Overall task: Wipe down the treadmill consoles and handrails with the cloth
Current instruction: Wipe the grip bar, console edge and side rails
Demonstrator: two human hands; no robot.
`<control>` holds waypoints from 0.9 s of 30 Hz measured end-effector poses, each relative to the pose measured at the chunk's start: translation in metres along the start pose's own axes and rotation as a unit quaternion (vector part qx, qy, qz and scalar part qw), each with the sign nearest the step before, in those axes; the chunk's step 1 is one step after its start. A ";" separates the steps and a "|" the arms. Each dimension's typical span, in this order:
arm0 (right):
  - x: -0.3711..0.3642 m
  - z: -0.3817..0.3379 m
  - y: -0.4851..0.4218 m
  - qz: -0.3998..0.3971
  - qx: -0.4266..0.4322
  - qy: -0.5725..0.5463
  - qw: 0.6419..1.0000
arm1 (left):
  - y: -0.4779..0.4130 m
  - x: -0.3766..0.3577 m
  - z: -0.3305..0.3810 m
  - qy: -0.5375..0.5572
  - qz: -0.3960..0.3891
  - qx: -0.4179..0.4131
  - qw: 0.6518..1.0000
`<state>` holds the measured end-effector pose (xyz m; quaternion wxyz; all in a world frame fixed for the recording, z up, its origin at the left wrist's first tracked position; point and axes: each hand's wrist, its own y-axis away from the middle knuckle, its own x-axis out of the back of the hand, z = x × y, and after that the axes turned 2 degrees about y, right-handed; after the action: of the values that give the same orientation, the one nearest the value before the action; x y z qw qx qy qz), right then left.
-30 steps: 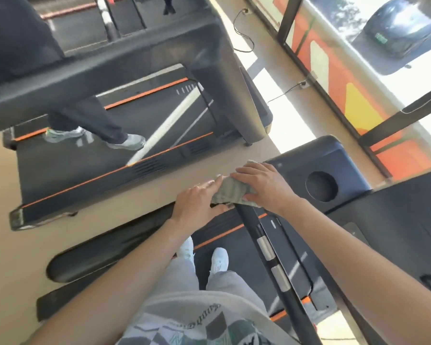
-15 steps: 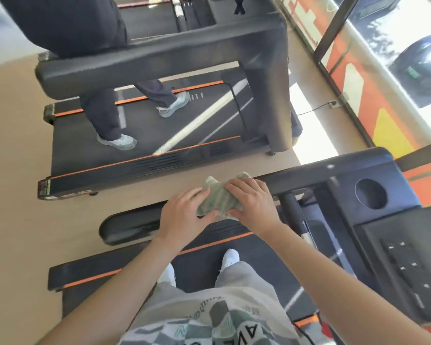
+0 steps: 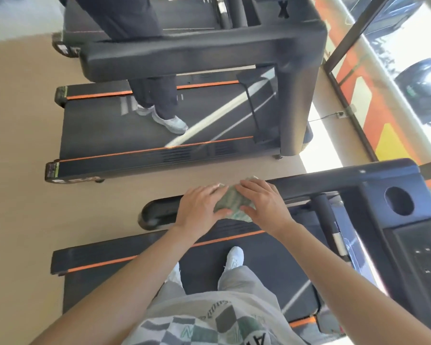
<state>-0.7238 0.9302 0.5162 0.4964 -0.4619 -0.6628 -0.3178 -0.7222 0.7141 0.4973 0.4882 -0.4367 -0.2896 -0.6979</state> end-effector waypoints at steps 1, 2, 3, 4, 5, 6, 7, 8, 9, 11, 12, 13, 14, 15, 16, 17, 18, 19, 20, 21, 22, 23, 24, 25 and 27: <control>-0.003 -0.006 -0.002 0.001 0.002 -0.003 1.000 | 0.005 0.003 -0.005 0.001 0.009 0.003 1.000; -0.005 -0.014 -0.003 0.004 0.004 -0.005 1.000 | 0.011 0.006 -0.011 0.001 0.019 0.005 1.000; -0.008 -0.023 -0.006 0.008 0.007 -0.007 1.000 | 0.018 0.008 -0.018 -0.002 0.027 0.005 1.000; -0.012 -0.033 -0.008 0.009 0.012 -0.008 1.000 | 0.025 0.011 -0.026 -0.005 0.034 0.006 0.999; -0.016 -0.043 -0.010 0.011 0.018 -0.009 1.000 | 0.032 0.013 -0.035 -0.005 0.039 0.008 0.999; -0.021 -0.053 -0.013 0.011 0.024 -0.009 1.000 | 0.040 0.016 -0.044 -0.004 0.044 0.012 0.999; -0.027 -0.063 -0.015 0.011 0.031 -0.009 0.999 | 0.048 0.019 -0.053 -0.003 0.049 0.017 0.999; -0.032 -0.072 -0.018 0.013 0.036 -0.009 0.999 | 0.055 0.023 -0.062 -0.003 0.057 0.024 0.998; -0.037 -0.082 -0.021 0.015 0.042 -0.010 0.999 | 0.063 0.027 -0.070 -0.001 0.062 0.031 0.998; -0.046 -0.100 -0.026 0.019 0.056 -0.009 0.998 | 0.077 0.035 -0.085 0.011 0.070 0.050 0.996; -0.050 -0.110 -0.029 0.020 0.063 -0.008 0.998 | 0.085 0.037 -0.091 0.024 0.072 0.064 0.995; -0.054 -0.119 -0.032 0.019 0.069 -0.007 0.997 | 0.092 0.039 -0.097 0.045 0.072 0.079 0.993; -0.058 -0.127 -0.034 0.017 0.072 -0.006 0.997 | 0.098 0.039 -0.103 0.073 0.071 0.097 0.990; -0.061 -0.135 -0.036 0.016 0.074 -0.005 0.997 | 0.103 0.040 -0.108 0.106 0.067 0.115 0.985; -0.064 -0.141 -0.038 0.015 0.076 -0.003 0.997 | 0.108 0.040 -0.114 0.142 0.062 0.127 0.980; -0.067 -0.147 -0.040 0.015 0.078 -0.001 0.997 | 0.111 0.040 -0.119 0.175 0.060 0.134 0.974; -0.070 -0.152 -0.041 0.014 0.079 0.002 0.997 | 0.114 0.040 -0.123 0.204 0.060 0.137 0.968; -0.072 -0.157 -0.042 0.014 0.082 0.006 0.997 | 0.117 0.040 -0.127 0.229 0.063 0.141 0.961; -0.075 -0.162 -0.043 0.015 0.085 0.009 0.996 | 0.119 0.040 -0.131 0.254 0.066 0.147 0.954; -0.077 -0.166 -0.044 0.017 0.089 0.013 0.996 | 0.122 0.038 -0.135 0.274 0.066 0.155 0.947; -0.079 -0.170 -0.044 0.018 0.093 0.018 0.995 | 0.124 0.037 -0.139 0.290 0.064 0.164 0.941; -0.081 -0.174 -0.045 0.020 0.096 0.024 0.995 | 0.126 0.035 -0.143 0.303 0.060 0.172 0.935; -0.083 -0.178 -0.046 0.022 0.098 0.031 0.994 | 0.127 0.034 -0.147 0.321 0.053 0.180 0.928; -0.085 -0.182 -0.047 0.023 0.102 0.039 0.994 | 0.128 0.033 -0.151 0.341 0.042 0.186 0.921; -0.089 -0.190 -0.050 0.025 0.110 0.053 0.992 | 0.127 0.033 -0.157 0.370 0.018 0.195 0.908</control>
<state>-0.6932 0.7178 0.4912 0.5865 -0.4039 -0.6543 -0.2547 -0.6592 0.5245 0.4530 0.6485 -0.0487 -0.2104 -0.7300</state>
